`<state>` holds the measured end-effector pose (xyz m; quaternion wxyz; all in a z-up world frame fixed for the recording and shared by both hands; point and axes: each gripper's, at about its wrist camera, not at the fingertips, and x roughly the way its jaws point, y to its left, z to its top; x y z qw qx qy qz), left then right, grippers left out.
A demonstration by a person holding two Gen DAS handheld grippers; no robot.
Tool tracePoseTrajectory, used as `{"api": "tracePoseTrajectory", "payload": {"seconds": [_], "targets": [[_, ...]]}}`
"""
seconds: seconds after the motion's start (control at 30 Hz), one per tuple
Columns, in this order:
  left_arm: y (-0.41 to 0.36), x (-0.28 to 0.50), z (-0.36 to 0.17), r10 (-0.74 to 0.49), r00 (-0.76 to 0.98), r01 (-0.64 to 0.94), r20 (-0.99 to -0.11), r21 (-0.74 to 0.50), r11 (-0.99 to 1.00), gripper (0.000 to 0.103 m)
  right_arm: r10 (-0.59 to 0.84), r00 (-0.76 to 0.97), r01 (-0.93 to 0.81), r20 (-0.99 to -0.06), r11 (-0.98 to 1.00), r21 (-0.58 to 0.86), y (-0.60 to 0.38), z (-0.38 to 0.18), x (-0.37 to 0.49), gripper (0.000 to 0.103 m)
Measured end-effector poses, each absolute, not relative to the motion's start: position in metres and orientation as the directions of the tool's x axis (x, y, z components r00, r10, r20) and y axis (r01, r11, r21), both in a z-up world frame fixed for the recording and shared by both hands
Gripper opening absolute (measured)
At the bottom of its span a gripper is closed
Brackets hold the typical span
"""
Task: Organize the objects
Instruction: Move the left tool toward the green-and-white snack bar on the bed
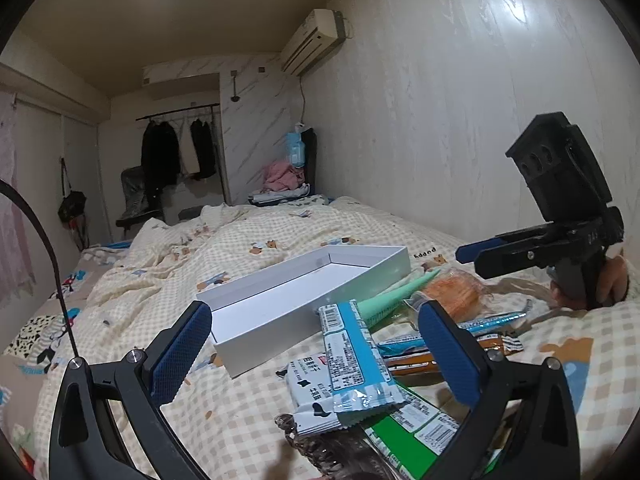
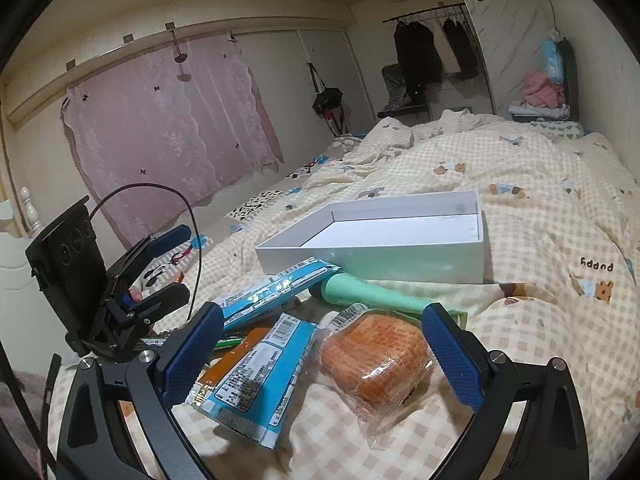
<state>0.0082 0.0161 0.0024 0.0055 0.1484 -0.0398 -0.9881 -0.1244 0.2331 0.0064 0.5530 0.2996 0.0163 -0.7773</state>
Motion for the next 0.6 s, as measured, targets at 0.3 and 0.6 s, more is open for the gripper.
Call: {"api": "tracePoseTrajectory", "payload": {"seconds": [0.3, 0.6], "targets": [[0.0163, 0.0100, 0.0003, -0.017, -0.955, -0.012, -0.296, 0.093, -0.996, 0.103, -0.848, -0.200, 0.868, -0.491, -0.386, 0.313, 0.2309, 0.0026, -0.1268, 0.100], [0.0176, 0.0088, -0.0005, -0.017, -0.954, -0.012, -0.300, 0.095, -0.995, 0.103, -0.847, -0.198, 0.866, -0.493, -0.387, 0.318, 0.2314, 0.0026, -0.1264, 0.100]]}}
